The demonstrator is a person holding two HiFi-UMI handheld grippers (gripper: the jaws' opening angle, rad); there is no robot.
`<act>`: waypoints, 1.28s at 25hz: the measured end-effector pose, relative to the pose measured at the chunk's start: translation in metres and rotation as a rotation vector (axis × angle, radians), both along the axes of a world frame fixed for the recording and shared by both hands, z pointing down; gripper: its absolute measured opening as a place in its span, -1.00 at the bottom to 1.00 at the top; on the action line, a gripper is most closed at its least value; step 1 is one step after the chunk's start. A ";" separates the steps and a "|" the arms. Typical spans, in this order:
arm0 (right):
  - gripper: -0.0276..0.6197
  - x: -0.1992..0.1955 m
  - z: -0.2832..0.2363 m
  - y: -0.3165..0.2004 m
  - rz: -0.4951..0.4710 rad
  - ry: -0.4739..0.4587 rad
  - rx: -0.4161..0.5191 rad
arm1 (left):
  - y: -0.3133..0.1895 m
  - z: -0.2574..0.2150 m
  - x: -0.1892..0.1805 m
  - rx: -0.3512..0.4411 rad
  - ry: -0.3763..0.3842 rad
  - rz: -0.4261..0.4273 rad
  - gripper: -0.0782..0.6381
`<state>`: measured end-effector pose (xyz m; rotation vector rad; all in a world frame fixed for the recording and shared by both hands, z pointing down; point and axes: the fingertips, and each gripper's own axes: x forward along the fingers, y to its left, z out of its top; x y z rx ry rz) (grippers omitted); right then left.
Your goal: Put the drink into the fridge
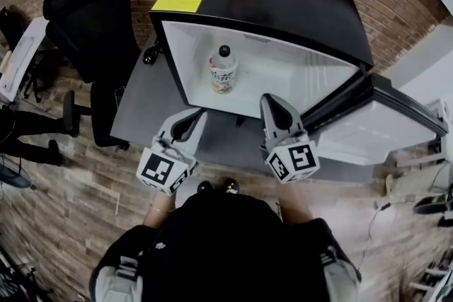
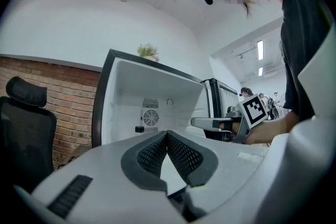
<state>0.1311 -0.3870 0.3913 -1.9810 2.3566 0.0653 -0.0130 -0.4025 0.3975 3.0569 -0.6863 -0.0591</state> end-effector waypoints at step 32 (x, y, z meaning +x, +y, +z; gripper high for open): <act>-0.92 -0.021 0.015 0.014 -0.025 0.012 -0.026 | -0.002 0.008 -0.009 -0.033 -0.041 -0.038 -0.79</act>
